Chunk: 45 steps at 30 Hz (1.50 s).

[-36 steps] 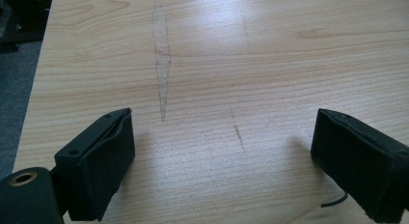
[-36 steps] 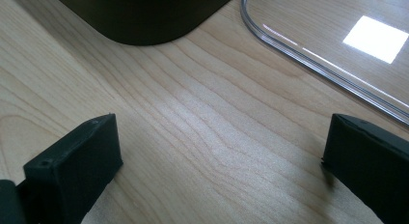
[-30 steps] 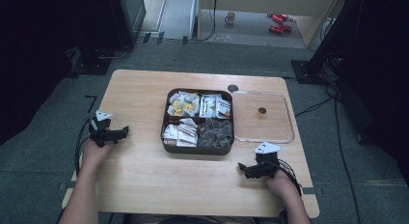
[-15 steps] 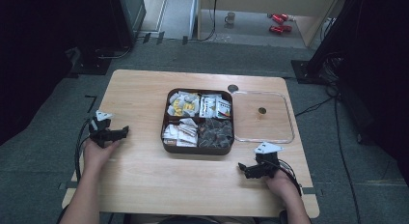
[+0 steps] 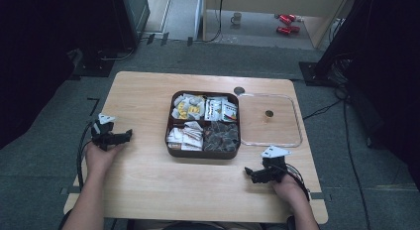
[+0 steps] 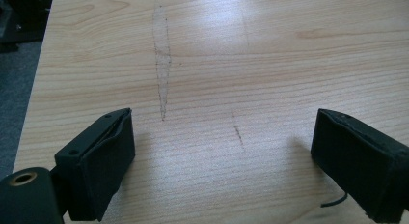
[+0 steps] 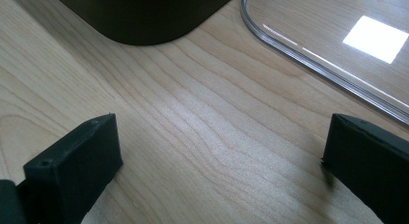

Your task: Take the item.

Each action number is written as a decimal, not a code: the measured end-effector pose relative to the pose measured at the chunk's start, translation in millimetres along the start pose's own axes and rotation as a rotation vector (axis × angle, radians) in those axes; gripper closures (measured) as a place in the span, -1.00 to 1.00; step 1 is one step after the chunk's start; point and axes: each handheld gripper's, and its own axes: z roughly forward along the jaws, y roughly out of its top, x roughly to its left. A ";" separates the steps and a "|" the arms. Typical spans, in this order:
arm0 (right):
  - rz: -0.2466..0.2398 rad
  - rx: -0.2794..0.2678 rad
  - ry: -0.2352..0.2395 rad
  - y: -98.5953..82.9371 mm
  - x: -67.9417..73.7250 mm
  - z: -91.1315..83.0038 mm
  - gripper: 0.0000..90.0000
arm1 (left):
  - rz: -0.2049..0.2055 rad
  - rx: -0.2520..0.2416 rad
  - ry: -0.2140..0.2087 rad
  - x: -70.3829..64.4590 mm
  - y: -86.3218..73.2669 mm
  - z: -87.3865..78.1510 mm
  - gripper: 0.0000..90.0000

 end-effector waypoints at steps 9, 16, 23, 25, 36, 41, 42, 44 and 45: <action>0.000 0.000 0.000 0.0 0.0 0.0 -1.00 | -0.011 0.000 0.010 -1.3 0.2 0.3 -0.82; 0.000 0.000 0.000 0.0 0.0 0.0 -1.00 | -0.015 0.023 0.012 -7.4 5.0 -2.7 -0.51; 0.000 0.000 0.000 0.0 0.0 0.0 -1.00 | -0.010 0.071 -0.070 -10.0 14.9 -3.6 -0.33; 0.000 0.000 0.000 0.0 0.0 0.0 -1.00 | -0.011 0.069 -0.074 -10.4 15.7 -4.0 -0.32; 0.000 0.000 0.000 0.0 0.0 0.0 -1.00 | 0.092 0.084 -0.145 -24.1 26.8 -10.8 -0.15; 0.001 0.000 0.000 0.0 0.1 0.0 -1.00 | 0.091 0.071 -0.197 -30.0 34.3 -14.4 -0.15; 0.001 0.000 0.000 0.0 0.1 0.0 -1.00 | 0.097 0.065 -0.209 -33.5 36.8 -15.8 -0.14; 0.002 0.000 -0.001 0.0 0.3 0.0 -1.00 | 0.111 0.060 -0.219 -37.1 39.3 -17.3 -0.14; 0.002 0.000 -0.001 0.0 0.3 0.0 -1.00 | 0.111 0.060 -0.219 -37.1 39.3 -17.3 -0.13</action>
